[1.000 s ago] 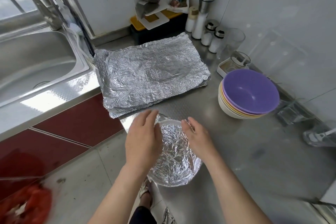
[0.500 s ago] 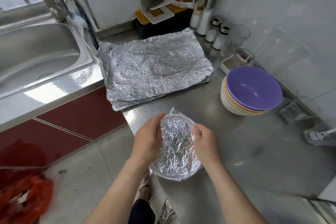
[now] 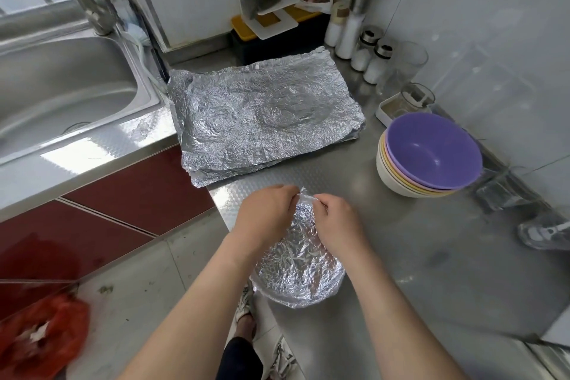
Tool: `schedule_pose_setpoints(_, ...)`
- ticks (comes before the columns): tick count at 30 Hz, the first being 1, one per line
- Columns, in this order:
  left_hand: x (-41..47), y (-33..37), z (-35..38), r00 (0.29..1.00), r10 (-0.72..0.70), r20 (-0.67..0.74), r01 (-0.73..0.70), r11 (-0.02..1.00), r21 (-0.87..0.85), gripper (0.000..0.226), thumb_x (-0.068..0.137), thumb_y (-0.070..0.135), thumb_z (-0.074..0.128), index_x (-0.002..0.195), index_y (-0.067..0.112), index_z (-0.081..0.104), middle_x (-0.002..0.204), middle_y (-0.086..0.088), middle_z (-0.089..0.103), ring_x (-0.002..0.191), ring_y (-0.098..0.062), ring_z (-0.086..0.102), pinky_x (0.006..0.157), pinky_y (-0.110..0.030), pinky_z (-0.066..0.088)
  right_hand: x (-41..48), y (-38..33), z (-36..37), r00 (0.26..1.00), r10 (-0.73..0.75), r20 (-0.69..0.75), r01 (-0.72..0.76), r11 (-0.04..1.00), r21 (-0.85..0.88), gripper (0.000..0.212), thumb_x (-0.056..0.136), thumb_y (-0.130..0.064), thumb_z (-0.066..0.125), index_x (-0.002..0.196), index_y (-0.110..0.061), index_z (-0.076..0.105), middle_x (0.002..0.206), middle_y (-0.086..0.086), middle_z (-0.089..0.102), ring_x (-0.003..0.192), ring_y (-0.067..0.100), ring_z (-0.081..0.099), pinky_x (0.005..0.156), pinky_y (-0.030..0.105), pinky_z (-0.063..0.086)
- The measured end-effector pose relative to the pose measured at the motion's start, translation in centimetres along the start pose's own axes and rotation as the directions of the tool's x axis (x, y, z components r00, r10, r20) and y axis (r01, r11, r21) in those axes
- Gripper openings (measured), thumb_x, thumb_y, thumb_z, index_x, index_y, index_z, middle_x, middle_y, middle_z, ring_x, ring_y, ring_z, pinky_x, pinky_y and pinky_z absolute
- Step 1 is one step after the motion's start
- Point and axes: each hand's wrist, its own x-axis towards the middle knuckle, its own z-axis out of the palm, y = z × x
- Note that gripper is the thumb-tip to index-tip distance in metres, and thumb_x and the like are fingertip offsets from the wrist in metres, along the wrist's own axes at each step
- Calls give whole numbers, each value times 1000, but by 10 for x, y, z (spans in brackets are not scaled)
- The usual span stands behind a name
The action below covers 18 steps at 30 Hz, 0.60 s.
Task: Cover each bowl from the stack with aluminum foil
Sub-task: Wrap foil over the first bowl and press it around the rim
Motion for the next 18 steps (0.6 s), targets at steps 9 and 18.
schedule_pose_setpoints(9,-30,-15,6,983,-111,-149,94,988,-120,35,104,37,38,134,25,52,116,0,63,103,-23,57,70,-33,42,12,-6,-18,967,196,164,-223,960,170,51,99,-44,38,57,-14,38,55,0,40,54,18,40,52,31,28)
schedule_pose_setpoints(18,-46,-19,25,982,-157,-109,112,933,-341,40,103,17,41,141,28,48,124,1,63,106,-17,60,79,-27,42,38,-23,5,942,106,320,-120,992,26,44,99,-33,38,59,-16,43,63,1,46,64,21,45,63,32,34)
